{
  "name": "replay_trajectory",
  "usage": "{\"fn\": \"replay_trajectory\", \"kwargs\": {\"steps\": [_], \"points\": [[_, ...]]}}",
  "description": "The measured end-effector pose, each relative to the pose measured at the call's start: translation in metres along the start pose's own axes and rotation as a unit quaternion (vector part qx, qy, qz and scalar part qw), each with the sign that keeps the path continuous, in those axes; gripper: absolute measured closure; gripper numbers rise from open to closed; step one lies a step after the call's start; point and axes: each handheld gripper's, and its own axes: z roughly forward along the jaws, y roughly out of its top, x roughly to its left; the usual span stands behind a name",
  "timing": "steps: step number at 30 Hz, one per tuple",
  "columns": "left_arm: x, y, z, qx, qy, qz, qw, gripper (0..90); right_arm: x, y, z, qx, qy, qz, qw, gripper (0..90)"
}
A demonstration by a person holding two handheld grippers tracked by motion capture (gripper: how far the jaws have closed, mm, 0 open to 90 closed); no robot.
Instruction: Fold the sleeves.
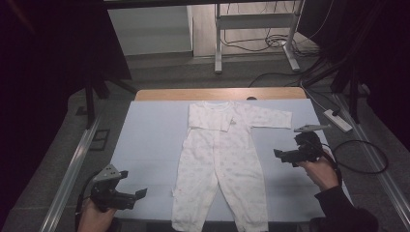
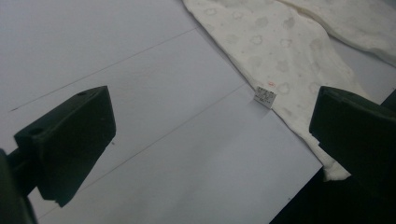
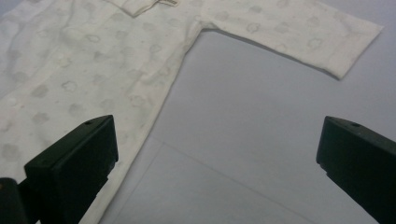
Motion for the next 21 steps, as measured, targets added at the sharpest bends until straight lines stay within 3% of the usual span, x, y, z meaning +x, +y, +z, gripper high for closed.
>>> {"fn": "replay_trajectory", "kwargs": {"steps": [9,21], "points": [[0.0,0.0,0.0,-0.002,-0.003,-0.002,1.0,0.6,-0.014,0.016,0.019,0.01,-0.02,-0.005,0.9997,0.0],[0.001,0.0,0.0,-0.002,-0.006,-0.003,1.0,0.6,-0.032,0.032,0.044,0.021,-0.034,0.018,0.999,0.0]]}}
